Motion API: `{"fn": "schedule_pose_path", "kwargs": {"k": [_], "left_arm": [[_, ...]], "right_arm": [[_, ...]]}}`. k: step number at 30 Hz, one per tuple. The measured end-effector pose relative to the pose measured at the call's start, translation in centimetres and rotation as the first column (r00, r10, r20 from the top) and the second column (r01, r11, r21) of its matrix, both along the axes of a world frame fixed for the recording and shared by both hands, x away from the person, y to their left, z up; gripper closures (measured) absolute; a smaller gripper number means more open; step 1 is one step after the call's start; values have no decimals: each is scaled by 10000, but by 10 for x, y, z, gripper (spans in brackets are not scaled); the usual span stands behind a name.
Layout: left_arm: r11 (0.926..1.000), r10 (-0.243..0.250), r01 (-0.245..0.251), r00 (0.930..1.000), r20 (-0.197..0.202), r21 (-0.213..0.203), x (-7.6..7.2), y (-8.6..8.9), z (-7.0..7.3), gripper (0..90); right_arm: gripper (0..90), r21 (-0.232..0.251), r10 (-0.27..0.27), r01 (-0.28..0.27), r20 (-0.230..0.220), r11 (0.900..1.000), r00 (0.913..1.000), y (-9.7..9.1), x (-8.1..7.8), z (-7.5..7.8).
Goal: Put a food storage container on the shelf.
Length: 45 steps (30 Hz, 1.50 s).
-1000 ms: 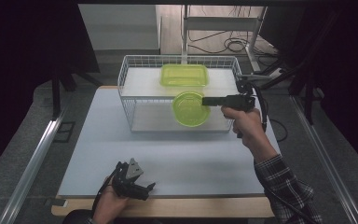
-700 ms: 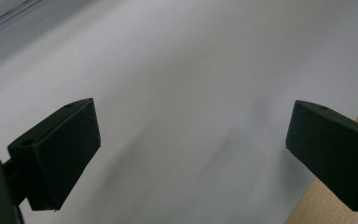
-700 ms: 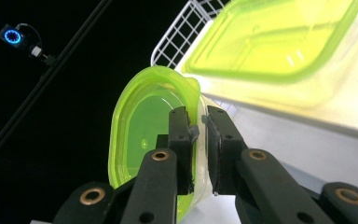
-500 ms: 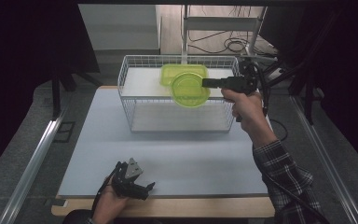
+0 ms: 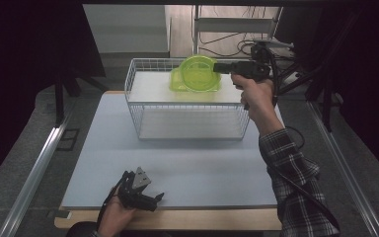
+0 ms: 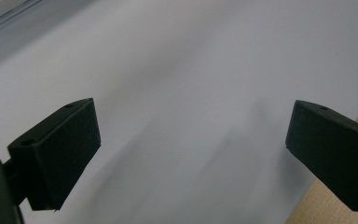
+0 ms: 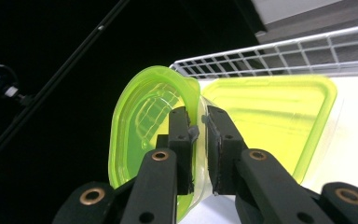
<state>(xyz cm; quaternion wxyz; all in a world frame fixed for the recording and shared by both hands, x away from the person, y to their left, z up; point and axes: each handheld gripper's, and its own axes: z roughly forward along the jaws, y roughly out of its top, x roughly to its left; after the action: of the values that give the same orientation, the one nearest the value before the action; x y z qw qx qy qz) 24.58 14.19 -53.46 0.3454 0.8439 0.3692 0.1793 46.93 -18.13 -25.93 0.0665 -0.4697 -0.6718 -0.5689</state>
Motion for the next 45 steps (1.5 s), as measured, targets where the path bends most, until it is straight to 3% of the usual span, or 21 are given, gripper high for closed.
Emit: {"fn": "schedule_pose_path", "kwargs": {"k": [9,20,23,26,37,45], "left_arm": [[10000,-30,30,10000,9,24,0,0,0,29],[10000,-50,50,10000,19,76,0,0,0,29],[9999,-51,51,10000,17,107,0,0,0,29],[9999,-55,55,10000,10,131,0,-1,0,29],[9999,-54,54,10000,0,150,0,-1,-1,28],[9999,-70,69,10000,41,151,-1,-1,0,28]], "right_arm": [[807,-300,-694,697,112,9971,9975,12,21,0],[800,-258,-995,993,-63,9947,9950,20,32,-8],[779,-834,-1277,1293,248,9881,9915,23,30,-6],[751,-1114,-1417,1459,445,9830,9889,25,30,-6],[674,-1201,-1477,1509,349,9812,9884,24,36,-10],[562,-1355,-1403,1448,423,9801,9892,23,35,-9]]}}
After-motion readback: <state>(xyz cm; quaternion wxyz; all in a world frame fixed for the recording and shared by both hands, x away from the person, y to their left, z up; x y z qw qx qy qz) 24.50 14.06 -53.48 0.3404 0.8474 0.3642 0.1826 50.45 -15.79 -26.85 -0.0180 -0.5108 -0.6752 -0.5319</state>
